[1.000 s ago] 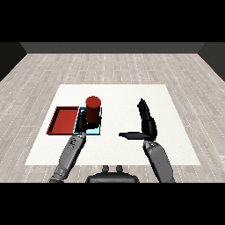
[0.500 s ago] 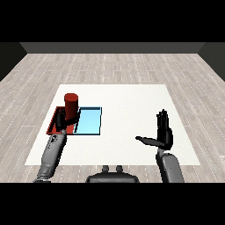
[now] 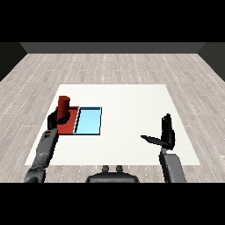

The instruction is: Pick the red can and put it in the red box

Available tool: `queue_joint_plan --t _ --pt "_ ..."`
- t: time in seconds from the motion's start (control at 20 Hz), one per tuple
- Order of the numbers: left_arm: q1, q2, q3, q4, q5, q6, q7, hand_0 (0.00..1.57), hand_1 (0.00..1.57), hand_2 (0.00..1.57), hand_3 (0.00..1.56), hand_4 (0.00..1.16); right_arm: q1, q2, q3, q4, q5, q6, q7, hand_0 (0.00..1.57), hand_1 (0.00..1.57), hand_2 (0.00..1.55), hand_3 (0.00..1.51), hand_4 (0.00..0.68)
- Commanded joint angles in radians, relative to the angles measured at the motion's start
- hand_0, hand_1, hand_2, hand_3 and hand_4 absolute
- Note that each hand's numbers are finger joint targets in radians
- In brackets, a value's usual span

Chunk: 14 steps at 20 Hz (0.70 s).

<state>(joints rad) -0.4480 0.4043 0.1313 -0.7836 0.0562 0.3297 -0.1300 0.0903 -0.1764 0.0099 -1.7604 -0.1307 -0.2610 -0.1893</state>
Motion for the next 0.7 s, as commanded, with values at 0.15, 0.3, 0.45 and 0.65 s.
queue_joint_plan --t 0.15,0.3,0.45,0.65 --pt "-0.123 -0.007 0.011 0.402 -0.079 0.063 0.016 1.56 1.56 1.45 1.34 0.93 -0.098 0.005 -0.034 0.132 0.017 -0.026 -0.003 0.00 0.00 0.00 0.00 0.000" --pt "-0.151 0.002 -0.038 0.513 -0.136 0.032 0.070 0.73 0.73 0.79 0.28 0.69 -0.112 -0.010 -0.049 0.135 0.026 -0.036 0.009 0.00 0.00 0.00 0.00 0.000" --pt "-0.165 -0.014 -0.005 0.597 -0.125 0.060 0.041 0.57 0.57 0.66 0.57 0.63 -0.100 -0.007 -0.039 0.139 0.041 -0.041 0.015 0.00 0.00 0.00 0.00 0.000" --pt "-0.220 0.003 0.008 0.657 -0.128 0.014 0.022 0.46 0.46 0.58 0.11 0.59 -0.076 0.019 -0.022 0.171 0.053 -0.039 -0.027 0.00 0.00 0.00 0.00 0.000"
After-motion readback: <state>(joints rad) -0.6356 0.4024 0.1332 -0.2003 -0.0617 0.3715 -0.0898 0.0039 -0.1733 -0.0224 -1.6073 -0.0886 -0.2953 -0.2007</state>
